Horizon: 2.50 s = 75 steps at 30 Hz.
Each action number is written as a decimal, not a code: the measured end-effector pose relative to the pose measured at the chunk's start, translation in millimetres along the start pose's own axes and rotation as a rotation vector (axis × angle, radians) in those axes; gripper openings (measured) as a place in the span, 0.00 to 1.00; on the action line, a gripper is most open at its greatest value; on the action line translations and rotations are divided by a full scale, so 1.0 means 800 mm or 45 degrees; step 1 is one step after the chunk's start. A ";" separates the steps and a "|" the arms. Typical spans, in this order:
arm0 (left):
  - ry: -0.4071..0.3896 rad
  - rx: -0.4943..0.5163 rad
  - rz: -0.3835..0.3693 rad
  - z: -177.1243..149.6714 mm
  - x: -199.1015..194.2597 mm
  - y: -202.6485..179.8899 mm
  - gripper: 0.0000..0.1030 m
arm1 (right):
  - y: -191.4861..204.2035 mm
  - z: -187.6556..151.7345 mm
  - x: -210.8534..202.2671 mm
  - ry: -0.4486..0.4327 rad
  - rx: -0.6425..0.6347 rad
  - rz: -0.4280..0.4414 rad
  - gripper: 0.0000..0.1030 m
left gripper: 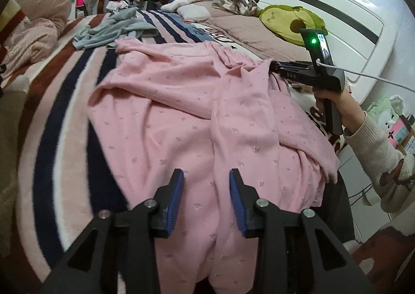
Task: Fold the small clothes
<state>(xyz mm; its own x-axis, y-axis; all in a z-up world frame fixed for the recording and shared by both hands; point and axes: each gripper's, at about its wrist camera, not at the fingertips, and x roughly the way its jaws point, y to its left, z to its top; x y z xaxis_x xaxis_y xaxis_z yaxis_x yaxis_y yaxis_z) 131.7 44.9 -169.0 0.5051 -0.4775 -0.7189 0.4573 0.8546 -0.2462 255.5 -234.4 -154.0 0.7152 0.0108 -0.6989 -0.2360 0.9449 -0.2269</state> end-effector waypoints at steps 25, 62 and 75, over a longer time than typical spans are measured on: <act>-0.079 0.032 0.091 -0.011 -0.054 -0.032 0.04 | -0.022 -0.042 -0.077 -0.054 0.142 0.186 0.31; 0.128 0.059 0.436 -0.060 -0.088 0.024 0.11 | 0.026 -0.061 -0.122 -0.015 0.113 0.397 0.39; 0.060 -0.303 0.191 -0.138 -0.120 0.046 0.51 | 0.015 -0.142 -0.150 0.148 0.280 0.591 0.52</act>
<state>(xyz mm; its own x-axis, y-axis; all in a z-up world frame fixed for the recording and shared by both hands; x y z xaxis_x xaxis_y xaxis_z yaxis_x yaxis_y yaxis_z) 18.8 144.7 -180.7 0.5173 -0.3366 -0.7868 0.1927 0.9416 -0.2762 92.0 -261.3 -150.3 0.4872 0.4200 -0.7656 -0.3579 0.8958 0.2636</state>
